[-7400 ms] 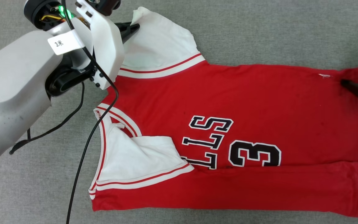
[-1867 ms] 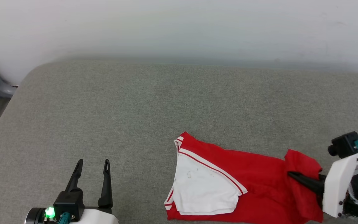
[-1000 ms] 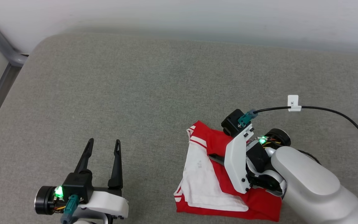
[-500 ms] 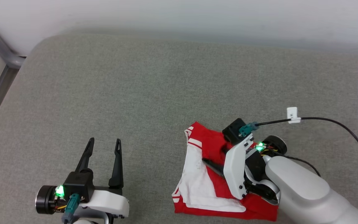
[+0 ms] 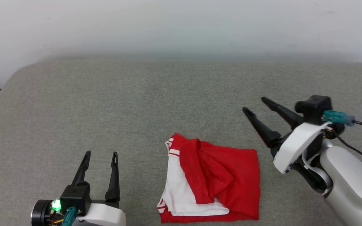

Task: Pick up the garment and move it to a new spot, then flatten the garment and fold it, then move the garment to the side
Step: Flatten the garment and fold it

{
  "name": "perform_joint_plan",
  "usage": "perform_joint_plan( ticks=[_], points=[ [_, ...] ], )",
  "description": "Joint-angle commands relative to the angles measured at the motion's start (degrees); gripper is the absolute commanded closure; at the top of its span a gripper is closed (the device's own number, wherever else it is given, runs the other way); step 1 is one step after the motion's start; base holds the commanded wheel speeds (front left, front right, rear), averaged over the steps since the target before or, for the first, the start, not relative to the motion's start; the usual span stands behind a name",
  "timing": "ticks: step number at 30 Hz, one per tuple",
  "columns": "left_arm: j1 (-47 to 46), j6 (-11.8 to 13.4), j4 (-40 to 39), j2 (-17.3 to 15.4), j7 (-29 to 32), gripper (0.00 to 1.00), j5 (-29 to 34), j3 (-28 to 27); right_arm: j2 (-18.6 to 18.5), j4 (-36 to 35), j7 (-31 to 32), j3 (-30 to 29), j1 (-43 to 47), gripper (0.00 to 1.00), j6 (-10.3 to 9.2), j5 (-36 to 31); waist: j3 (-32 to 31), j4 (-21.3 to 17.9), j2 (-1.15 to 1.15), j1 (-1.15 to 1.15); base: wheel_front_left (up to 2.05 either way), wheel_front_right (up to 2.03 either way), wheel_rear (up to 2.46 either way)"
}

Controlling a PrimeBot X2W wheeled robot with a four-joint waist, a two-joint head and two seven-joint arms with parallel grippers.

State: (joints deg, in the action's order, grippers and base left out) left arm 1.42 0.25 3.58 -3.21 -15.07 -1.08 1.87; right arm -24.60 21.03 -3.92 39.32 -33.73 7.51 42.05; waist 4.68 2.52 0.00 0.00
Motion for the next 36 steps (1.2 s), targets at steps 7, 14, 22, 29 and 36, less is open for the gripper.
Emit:
perform_joint_plan(
  ticks=[7,14,22,29,36],
  points=[
    [1.2,0.1,-0.2,-0.1,-0.1,0.0,-0.1,-0.4,2.1,-0.4,-8.7,-13.9,8.0,0.0,-0.05,-11.9,-2.1,-3.2,0.0,0.0,0.0,0.0,0.0],
    [2.4,0.2,0.0,-0.2,-0.1,0.0,-0.2,-1.1,7.6,-5.4,-11.0,-28.6,17.8,0.0,-0.05,-23.0,-3.7,-4.7,0.0,0.0,0.0,0.0,0.0],
    [4.1,0.2,-1.1,-0.5,-0.1,0.0,0.0,-1.9,14.6,-15.2,-11.3,-37.7,28.8,0.0,-0.05,-30.6,-4.8,-4.6,0.0,0.0,0.0,0.0,0.0],
    [5.3,0.4,-2.2,-0.8,-0.1,0.0,0.4,-2.2,18.6,-19.4,-11.3,-39.8,36.3,0.0,-0.05,-32.6,-5.3,-3.3,0.0,0.0,0.0,0.0,0.0],
    [6.4,0.5,-2.7,-1.1,-0.1,0.0,0.7,-2.0,20.1,-20.0,-11.3,-40.4,39.5,0.0,-0.05,-33.2,-5.7,-2.5,0.0,0.0,0.0,0.0,0.0]
  ],
)
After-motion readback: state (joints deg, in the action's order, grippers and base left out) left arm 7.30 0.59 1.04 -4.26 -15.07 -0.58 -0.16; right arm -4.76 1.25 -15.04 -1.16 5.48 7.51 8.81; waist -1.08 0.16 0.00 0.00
